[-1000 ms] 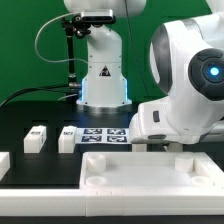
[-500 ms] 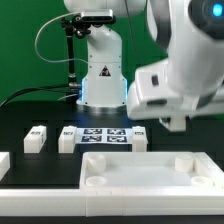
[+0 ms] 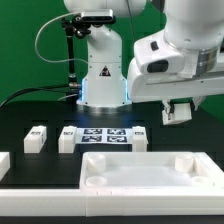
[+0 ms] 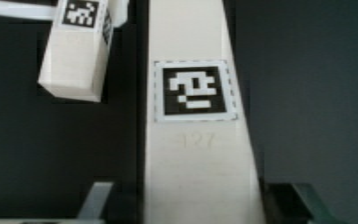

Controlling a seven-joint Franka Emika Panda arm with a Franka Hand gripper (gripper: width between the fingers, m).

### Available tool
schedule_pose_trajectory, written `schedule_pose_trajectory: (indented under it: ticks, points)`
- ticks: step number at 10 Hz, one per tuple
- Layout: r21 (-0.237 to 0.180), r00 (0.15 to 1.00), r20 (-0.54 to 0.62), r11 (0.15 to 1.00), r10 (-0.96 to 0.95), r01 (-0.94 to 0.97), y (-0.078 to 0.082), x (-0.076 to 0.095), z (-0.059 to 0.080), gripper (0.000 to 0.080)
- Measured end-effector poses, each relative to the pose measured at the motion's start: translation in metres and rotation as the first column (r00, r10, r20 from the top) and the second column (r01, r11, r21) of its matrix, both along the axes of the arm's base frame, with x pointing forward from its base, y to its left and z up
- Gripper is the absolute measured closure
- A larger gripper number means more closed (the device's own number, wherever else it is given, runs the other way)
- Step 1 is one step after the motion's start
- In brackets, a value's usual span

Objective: Assemble desk

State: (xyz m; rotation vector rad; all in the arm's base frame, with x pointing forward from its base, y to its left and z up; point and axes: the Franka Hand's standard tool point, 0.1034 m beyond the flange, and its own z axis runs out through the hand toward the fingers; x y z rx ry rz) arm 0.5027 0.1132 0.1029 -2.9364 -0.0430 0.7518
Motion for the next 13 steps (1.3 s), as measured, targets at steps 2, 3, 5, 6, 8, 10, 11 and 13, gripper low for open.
schedule_pose_trajectory:
  ticks: [2, 3, 5, 6, 8, 10, 11, 13]
  points:
    - [0.035, 0.990, 0.135, 0.998, 0.045, -0.050, -0.009, 0.031, 0.040, 0.0511]
    - [0.047, 0.978, 0.195, 0.996, 0.070, -0.081, -0.015, 0.046, 0.062, 0.0511]
    - [0.033, 0.945, 0.325, 0.998, 0.033, -0.046, -0.011, 0.060, 0.074, 0.0509]
    - [0.028, 0.911, 0.410, 0.999, 0.029, -0.044, -0.013, 0.064, 0.072, 0.0509]
    - [0.020, 0.860, 0.510, 0.999, 0.023, -0.039, -0.017, 0.067, 0.070, 0.0509]
    - [0.006, 0.761, 0.646, 0.996, 0.062, -0.086, -0.029, 0.093, 0.080, 0.0509]
    - [0.005, 0.736, 0.674, 0.997, 0.058, -0.083, -0.029, 0.104, 0.087, 0.0509]
    - [-0.012, 0.591, 0.805, 0.997, 0.052, -0.073, -0.029, 0.117, 0.090, 0.0509]
